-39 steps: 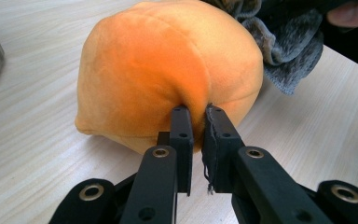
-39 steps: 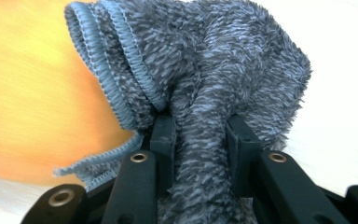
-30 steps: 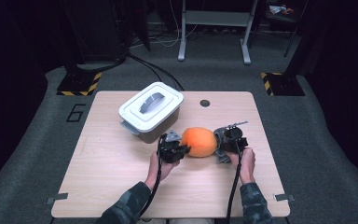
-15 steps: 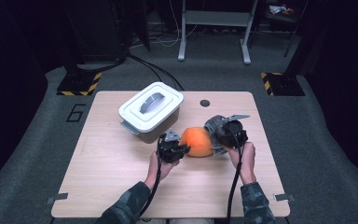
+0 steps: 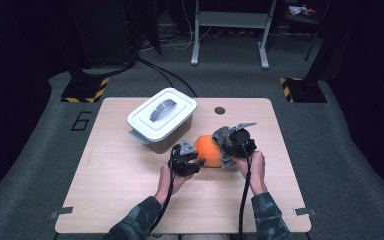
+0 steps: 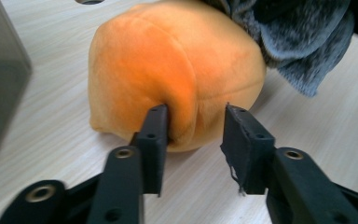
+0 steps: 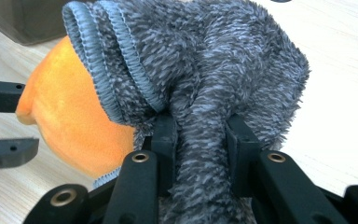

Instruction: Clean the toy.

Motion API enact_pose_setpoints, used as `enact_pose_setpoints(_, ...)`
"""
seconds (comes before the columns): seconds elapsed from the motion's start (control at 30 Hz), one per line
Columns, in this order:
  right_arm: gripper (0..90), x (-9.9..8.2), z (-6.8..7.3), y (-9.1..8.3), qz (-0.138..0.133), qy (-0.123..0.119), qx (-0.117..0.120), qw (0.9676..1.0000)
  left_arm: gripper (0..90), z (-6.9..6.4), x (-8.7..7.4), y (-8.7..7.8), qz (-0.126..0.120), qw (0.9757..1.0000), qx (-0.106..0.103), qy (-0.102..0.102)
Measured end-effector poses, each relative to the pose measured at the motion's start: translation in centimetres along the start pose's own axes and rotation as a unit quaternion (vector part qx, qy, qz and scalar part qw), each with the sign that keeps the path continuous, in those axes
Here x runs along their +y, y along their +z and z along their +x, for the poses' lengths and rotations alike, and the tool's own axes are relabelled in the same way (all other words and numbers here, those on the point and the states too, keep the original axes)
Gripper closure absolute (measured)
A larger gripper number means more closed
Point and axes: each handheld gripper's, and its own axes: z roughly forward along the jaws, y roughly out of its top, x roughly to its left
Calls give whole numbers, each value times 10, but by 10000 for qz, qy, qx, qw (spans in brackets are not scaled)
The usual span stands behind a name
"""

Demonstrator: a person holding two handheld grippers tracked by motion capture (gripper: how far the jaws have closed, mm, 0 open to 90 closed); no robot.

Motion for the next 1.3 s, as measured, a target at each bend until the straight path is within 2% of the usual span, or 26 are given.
enact_pose_setpoints(0.1,693,1,-1,1,5,20,16,10000,536,1,-4,1,69,9998,164,17)
enact_pose_setpoints(0.23,693,2,-3,0,58,-14,-20,10000,490,5,-6,5,88,9995,288,-94)
enact_pose_setpoints(0.43,693,2,0,-1,29,-60,-43,10000,475,0,-1,11,138,9985,474,256)
enact_pose_setpoints(0.6,694,-1,-1,-2,-21,-12,-26,10000,650,-2,-2,16,83,9981,538,299)
enact_pose_setpoints(0.7,694,-2,-1,-5,-61,0,-40,10000,755,-1,-1,16,44,9983,509,281)
enact_pose_setpoints(0.87,695,-3,-1,-14,-159,29,-67,9998,799,1,0,11,-14,9994,322,119)
enact_pose_setpoints(0.93,695,-3,2,-18,-246,36,41,9997,801,1,1,9,-32,9997,220,33)
enact_pose_setpoints(1.07,694,0,17,-24,-317,-102,157,9993,802,-3,4,2,-64,9999,58,-69)
enact_pose_setpoints(1.13,694,3,23,-27,-374,-211,139,9990,803,-3,5,-3,-110,9999,-13,-102)
enact_pose_setpoints(1.2,694,6,28,-30,-414,-221,240,9986,803,-3,6,-7,-136,9997,-105,-175)
enact_pose_setpoints(1.3,693,12,39,-34,-482,-314,409,9975,802,-5,6,-9,-143,9996,-165,-152)
